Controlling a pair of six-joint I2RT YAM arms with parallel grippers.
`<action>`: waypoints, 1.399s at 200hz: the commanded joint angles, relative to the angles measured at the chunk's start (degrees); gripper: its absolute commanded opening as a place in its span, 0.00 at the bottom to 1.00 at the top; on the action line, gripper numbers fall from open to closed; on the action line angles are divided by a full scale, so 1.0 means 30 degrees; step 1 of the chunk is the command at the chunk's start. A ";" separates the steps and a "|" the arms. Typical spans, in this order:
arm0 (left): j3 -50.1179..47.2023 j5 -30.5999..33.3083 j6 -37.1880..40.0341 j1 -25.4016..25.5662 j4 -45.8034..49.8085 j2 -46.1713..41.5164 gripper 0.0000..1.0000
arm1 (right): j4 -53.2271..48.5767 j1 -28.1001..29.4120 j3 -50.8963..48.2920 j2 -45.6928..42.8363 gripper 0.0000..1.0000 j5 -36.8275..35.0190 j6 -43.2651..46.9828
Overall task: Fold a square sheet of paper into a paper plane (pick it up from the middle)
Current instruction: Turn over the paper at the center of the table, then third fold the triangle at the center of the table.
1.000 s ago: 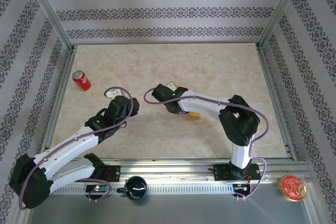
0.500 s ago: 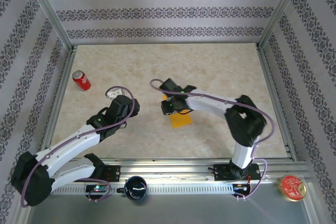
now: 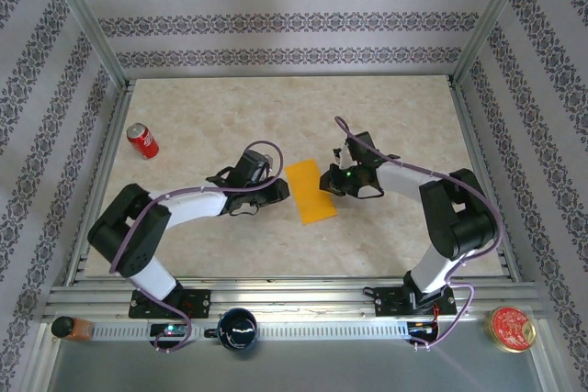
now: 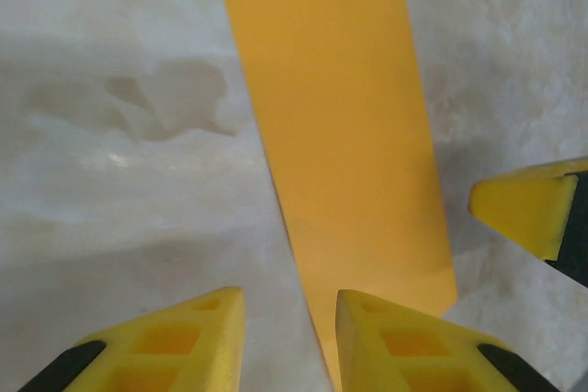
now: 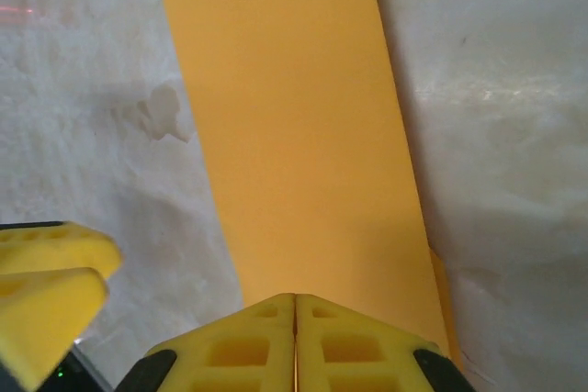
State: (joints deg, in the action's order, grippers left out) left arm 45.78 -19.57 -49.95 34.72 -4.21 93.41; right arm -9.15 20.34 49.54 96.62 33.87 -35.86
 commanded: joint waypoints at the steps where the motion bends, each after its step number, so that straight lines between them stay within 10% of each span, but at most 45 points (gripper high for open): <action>1: 0.0641 -0.1888 -0.0914 -0.0265 -0.1983 0.0547 0.33 | 0.2474 -0.0544 -0.0923 0.0719 0.10 0.1996 -0.0963; 280: 0.1068 -0.2888 -0.3366 -0.0089 -0.4295 0.4185 0.30 | 0.4896 -0.1154 -0.4911 0.0899 0.09 -0.0127 -0.4455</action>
State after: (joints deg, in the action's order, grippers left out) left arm 47.70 -27.42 -59.22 34.72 -14.57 104.25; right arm 11.84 16.75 36.97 98.91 38.00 -49.19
